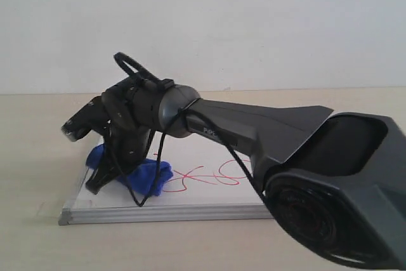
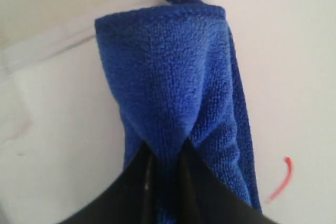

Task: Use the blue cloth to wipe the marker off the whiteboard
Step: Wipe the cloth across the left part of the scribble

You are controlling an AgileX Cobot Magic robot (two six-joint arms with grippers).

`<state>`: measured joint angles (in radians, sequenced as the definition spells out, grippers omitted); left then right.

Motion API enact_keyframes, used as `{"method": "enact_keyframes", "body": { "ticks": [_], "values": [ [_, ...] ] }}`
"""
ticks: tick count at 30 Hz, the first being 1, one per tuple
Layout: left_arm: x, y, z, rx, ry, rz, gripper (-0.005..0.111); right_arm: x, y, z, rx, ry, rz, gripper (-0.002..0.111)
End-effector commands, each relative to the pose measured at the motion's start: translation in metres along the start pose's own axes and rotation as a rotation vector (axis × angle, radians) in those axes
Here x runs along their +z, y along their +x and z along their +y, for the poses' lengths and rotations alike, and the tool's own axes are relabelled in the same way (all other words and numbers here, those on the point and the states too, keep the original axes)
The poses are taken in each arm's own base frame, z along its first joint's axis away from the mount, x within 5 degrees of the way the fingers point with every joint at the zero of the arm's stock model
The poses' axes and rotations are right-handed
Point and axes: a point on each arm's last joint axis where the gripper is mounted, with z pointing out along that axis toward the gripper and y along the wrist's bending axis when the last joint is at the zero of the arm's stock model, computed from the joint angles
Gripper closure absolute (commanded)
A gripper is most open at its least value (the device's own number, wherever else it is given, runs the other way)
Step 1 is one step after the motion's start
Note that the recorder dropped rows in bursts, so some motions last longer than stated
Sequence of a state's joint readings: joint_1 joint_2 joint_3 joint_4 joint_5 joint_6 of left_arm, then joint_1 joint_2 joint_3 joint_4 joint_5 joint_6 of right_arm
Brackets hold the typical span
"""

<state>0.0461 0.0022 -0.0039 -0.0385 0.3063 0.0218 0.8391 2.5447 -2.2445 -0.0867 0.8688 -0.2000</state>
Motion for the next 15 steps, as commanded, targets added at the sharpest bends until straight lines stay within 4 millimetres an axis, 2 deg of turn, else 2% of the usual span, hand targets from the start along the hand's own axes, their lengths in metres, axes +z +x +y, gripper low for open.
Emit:
{"method": "enact_keyframes", "body": {
  "ticks": [1, 3, 6, 8, 10, 14, 15],
  "values": [
    [0.000, 0.001, 0.000, -0.009, -0.002, 0.002, 0.103, 0.013, 0.031, -0.059, 0.216, 0.139, 0.109, 0.108],
    [0.000, 0.001, 0.000, -0.009, -0.002, 0.002, 0.103, 0.012, 0.045, -0.082, 0.369, 0.175, 0.159, 0.108],
    [0.000, 0.001, 0.000, -0.009, -0.002, 0.002, 0.103, 0.012, 0.047, -0.087, 0.440, 0.171, 0.151, 0.108],
    [0.000, 0.001, 0.000, -0.009, -0.002, 0.002, 0.103, 0.014, 0.041, -0.078, 0.433, 0.112, 0.108, 0.108],
    [0.000, 0.001, 0.000, -0.009, -0.002, 0.002, 0.103, 0.019, 0.032, -0.062, 0.328, 0.002, 0.055, 0.108],
    [0.000, 0.001, 0.000, -0.009, -0.002, 0.002, 0.103, 0.026, 0.026, -0.038, 0.176, -0.139, 0.018, 0.108],
    [0.000, 0.001, 0.000, -0.009, -0.002, 0.002, 0.103, 0.029, 0.028, -0.037, 0.162, -0.138, 0.026, 0.108]
  ]
}}
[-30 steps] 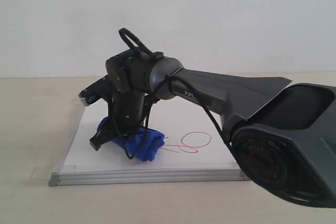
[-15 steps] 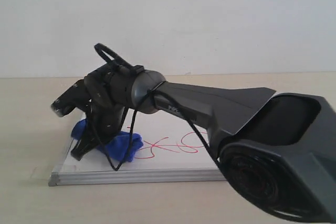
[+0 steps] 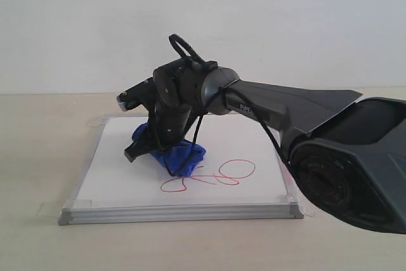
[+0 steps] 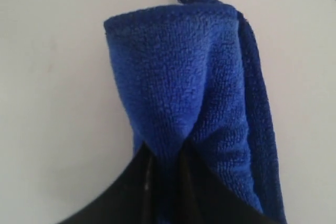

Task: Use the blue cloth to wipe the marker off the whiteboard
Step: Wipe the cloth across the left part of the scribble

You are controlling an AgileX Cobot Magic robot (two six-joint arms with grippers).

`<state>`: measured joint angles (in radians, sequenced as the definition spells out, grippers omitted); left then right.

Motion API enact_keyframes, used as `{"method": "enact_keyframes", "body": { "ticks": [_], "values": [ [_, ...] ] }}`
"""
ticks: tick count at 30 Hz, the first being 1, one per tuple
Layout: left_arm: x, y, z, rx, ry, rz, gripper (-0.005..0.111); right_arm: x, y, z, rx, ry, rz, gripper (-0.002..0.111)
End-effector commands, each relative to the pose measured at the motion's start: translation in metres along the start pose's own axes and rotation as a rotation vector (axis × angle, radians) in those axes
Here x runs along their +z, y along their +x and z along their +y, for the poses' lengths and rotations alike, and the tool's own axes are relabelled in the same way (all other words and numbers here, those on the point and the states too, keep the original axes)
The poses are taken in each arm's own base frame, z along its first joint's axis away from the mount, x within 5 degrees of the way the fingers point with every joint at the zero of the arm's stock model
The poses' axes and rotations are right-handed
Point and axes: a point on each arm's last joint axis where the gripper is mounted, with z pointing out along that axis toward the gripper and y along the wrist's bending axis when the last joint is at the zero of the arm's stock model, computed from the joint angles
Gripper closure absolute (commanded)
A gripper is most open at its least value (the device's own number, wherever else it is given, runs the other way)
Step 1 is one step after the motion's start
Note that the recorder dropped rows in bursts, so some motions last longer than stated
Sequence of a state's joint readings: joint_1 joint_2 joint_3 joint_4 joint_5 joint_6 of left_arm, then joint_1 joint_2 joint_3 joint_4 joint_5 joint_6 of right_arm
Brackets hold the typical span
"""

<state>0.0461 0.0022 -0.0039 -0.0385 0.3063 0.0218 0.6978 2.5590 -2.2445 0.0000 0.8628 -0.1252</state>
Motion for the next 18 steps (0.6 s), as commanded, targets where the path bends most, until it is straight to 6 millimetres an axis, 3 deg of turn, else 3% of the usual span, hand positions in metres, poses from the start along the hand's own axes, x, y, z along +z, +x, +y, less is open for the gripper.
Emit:
{"method": "enact_keyframes", "body": {
  "ticks": [1, 6, 10, 15, 18],
  "values": [
    [0.000, 0.001, 0.000, -0.009, -0.002, 0.002, 0.103, 0.022, 0.011, 0.028, -0.097, -0.123, 0.042, 0.108],
    [0.000, 0.001, 0.000, -0.009, -0.002, 0.002, 0.103, 0.025, 0.018, 0.008, 0.103, 0.091, 0.104, 0.108],
    [0.000, 0.001, 0.000, -0.009, -0.002, 0.002, 0.103, 0.021, 0.023, -0.010, 0.124, 0.297, 0.146, 0.108],
    [0.000, 0.001, 0.000, -0.009, -0.002, 0.002, 0.103, 0.022, 0.021, -0.008, 0.145, 0.277, 0.126, 0.108],
    [0.000, 0.001, 0.000, -0.009, -0.002, 0.002, 0.103, 0.024, 0.019, 0.003, 0.152, 0.169, 0.109, 0.108]
  ]
}}
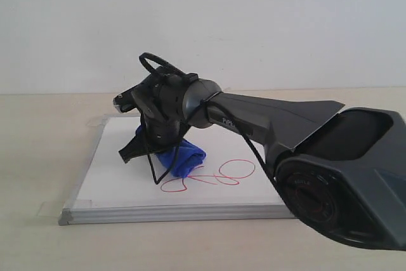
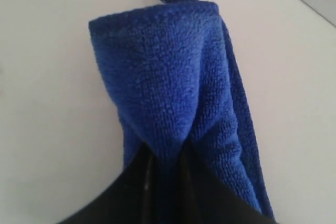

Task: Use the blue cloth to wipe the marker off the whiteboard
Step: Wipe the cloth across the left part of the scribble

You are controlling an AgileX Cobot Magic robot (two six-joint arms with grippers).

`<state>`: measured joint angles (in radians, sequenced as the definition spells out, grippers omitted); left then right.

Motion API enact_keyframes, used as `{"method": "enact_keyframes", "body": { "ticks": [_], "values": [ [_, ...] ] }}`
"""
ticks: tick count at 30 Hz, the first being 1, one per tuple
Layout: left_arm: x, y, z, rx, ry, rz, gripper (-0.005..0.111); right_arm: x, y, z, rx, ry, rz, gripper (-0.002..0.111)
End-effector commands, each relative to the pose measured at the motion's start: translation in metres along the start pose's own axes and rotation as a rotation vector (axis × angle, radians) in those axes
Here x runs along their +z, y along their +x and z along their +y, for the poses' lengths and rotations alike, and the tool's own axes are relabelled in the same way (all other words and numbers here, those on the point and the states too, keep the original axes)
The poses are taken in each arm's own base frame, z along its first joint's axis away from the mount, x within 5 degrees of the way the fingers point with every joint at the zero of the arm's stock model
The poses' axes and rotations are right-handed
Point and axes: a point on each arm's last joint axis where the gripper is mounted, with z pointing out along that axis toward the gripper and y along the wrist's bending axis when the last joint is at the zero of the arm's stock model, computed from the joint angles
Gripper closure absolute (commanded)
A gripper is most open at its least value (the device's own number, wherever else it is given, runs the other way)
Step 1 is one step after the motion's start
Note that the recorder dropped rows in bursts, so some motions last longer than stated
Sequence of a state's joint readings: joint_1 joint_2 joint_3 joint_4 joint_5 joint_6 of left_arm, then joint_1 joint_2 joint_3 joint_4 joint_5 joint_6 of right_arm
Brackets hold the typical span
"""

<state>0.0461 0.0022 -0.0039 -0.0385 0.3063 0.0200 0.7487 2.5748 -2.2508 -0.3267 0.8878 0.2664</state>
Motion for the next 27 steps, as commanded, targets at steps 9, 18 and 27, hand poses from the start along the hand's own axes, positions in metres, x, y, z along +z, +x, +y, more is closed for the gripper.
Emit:
{"method": "enact_keyframes", "body": {
  "ticks": [9, 18, 27],
  "values": [
    [0.000, 0.001, 0.000, -0.008, -0.002, 0.002, 0.103, 0.009, 0.014, 0.051, -0.295, -0.299, 0.002, 0.108],
    [0.000, 0.001, 0.000, -0.008, -0.002, 0.002, 0.103, 0.020, 0.010, 0.012, -0.073, -0.004, 0.004, 0.108],
    [0.000, 0.001, 0.000, -0.008, -0.002, 0.002, 0.103, 0.019, 0.021, -0.013, -0.044, 0.194, 0.132, 0.108]
  ]
}}
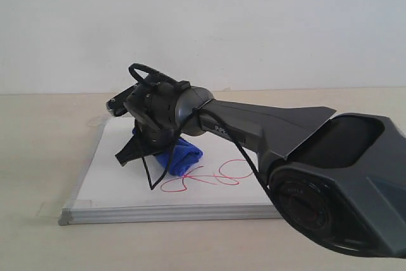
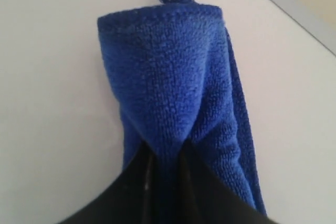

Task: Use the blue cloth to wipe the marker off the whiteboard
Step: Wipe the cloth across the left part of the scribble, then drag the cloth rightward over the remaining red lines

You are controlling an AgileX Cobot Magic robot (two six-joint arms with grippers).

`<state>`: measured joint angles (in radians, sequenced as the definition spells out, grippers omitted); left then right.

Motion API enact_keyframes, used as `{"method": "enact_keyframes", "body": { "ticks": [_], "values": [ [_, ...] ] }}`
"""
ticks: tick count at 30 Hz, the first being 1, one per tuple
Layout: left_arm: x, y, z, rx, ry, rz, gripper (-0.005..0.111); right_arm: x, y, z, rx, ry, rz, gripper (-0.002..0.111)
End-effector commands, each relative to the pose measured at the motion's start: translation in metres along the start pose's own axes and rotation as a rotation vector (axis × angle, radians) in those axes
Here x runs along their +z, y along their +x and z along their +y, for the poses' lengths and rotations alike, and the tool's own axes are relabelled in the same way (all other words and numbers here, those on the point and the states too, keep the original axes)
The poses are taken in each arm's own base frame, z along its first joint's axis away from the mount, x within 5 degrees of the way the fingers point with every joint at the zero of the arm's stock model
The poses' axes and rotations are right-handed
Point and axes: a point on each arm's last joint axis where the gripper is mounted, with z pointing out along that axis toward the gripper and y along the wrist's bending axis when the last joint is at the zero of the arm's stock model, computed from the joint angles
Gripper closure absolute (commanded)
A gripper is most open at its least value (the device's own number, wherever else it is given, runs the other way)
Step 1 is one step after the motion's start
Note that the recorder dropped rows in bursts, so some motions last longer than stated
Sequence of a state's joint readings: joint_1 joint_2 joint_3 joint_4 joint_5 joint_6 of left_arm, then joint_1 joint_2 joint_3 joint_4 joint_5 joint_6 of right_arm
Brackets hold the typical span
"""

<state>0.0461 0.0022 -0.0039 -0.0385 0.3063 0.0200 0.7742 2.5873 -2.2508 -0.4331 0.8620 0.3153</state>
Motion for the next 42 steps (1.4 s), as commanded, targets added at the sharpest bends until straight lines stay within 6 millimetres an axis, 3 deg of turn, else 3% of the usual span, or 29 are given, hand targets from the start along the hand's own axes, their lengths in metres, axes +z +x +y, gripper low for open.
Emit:
{"method": "enact_keyframes", "body": {
  "ticks": [1, 6, 12, 15, 18, 21, 24, 29, 37, 42],
  "values": [
    [0.000, 0.001, 0.000, -0.008, -0.002, 0.002, 0.103, 0.017, 0.023, -0.020, 0.000, 0.135, 0.177, 0.108],
    [0.000, 0.001, 0.000, -0.008, -0.002, 0.002, 0.103, 0.016, 0.019, -0.005, 0.040, 0.032, 0.126, 0.108],
    [0.000, 0.001, 0.000, -0.008, -0.002, 0.002, 0.103, 0.003, 0.019, 0.051, -0.121, -0.217, 0.099, 0.108],
    [0.000, 0.001, 0.000, -0.008, -0.002, 0.002, 0.103, -0.026, 0.023, 0.088, -0.277, -0.322, 0.130, 0.108],
    [0.000, 0.001, 0.000, -0.008, -0.002, 0.002, 0.103, -0.044, 0.026, 0.096, -0.335, -0.327, 0.187, 0.108],
    [0.000, 0.001, 0.000, -0.008, -0.002, 0.002, 0.103, -0.039, 0.038, 0.078, -0.355, -0.275, 0.347, 0.108],
    [0.000, 0.001, 0.000, -0.008, -0.002, 0.002, 0.103, -0.021, 0.037, 0.036, -0.308, -0.144, 0.371, 0.108],
    [0.000, 0.001, 0.000, -0.008, -0.002, 0.002, 0.103, -0.010, 0.040, -0.023, -0.184, -0.118, 0.417, 0.108],
    [0.000, 0.001, 0.000, -0.008, -0.002, 0.002, 0.103, -0.001, 0.061, -0.070, -0.115, -0.039, 0.506, 0.108],
    [0.000, 0.001, 0.000, -0.008, -0.002, 0.002, 0.103, -0.001, 0.068, -0.076, -0.055, -0.045, 0.533, 0.108]
  ]
}}
